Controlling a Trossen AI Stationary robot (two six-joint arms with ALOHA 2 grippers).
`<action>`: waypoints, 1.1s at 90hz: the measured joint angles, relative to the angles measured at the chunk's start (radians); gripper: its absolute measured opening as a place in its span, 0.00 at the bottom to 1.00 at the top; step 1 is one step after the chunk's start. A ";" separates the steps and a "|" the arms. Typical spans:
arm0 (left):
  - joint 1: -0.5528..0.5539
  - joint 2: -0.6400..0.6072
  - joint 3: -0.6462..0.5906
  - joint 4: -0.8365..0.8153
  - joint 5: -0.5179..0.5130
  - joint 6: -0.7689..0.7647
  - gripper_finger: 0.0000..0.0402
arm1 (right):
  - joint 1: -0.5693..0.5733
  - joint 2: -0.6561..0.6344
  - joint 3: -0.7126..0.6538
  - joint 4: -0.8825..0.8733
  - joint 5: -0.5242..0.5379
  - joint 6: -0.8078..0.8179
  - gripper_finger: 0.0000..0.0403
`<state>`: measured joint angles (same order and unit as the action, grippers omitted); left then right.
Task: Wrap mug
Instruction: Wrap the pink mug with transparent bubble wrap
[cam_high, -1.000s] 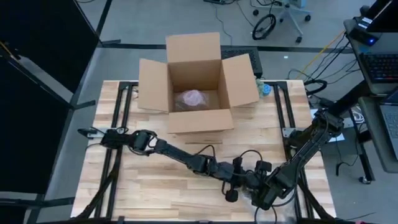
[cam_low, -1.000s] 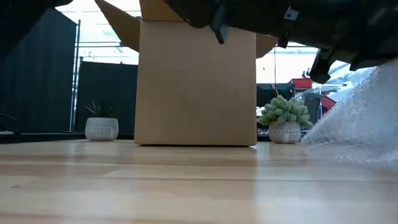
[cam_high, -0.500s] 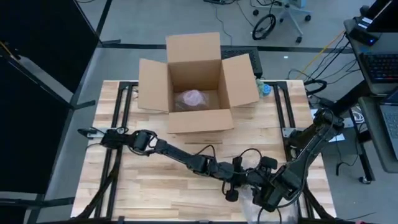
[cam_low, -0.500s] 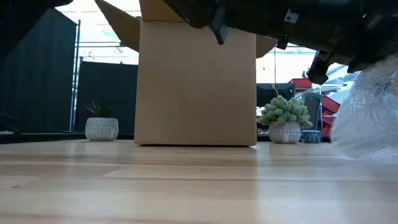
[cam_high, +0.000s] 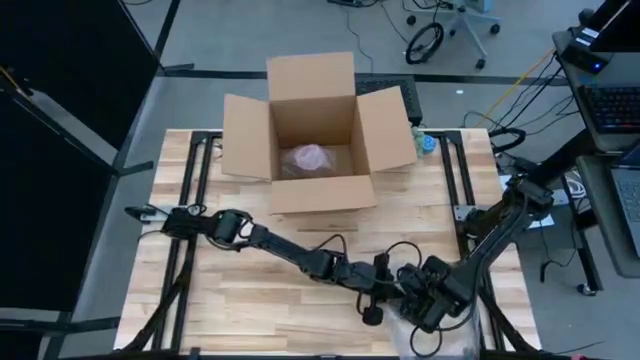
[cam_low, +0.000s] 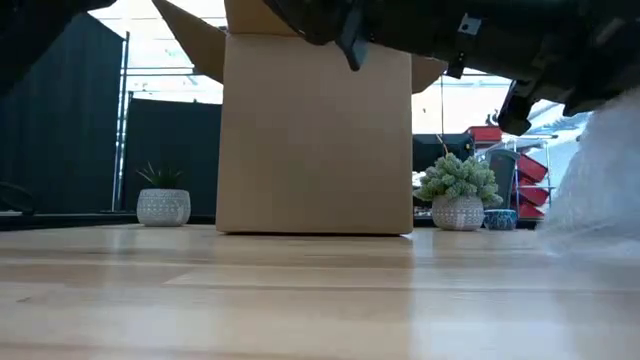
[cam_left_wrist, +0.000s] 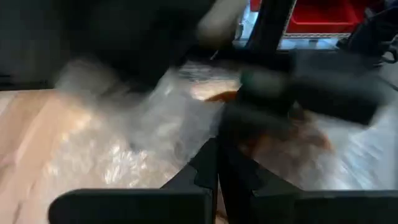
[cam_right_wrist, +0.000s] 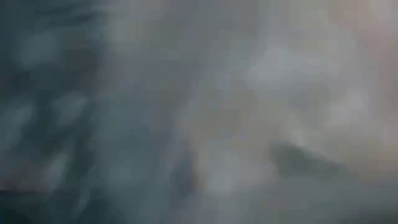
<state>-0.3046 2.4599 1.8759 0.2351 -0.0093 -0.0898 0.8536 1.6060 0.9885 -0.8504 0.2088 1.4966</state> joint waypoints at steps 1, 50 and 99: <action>0.000 0.000 0.000 -0.002 -0.001 0.000 0.00 | 0.000 -0.001 -0.007 0.011 0.000 0.004 0.68; 0.000 0.000 0.000 0.003 -0.006 0.002 0.00 | -0.007 -0.002 -0.084 0.124 0.020 -0.017 0.08; -0.001 0.000 -0.002 0.006 0.000 0.001 0.00 | 0.001 0.001 -0.088 0.122 0.044 -0.016 0.51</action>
<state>-0.3058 2.4603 1.8736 0.2412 -0.0093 -0.0886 0.8547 1.6066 0.9001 -0.7288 0.2523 1.4803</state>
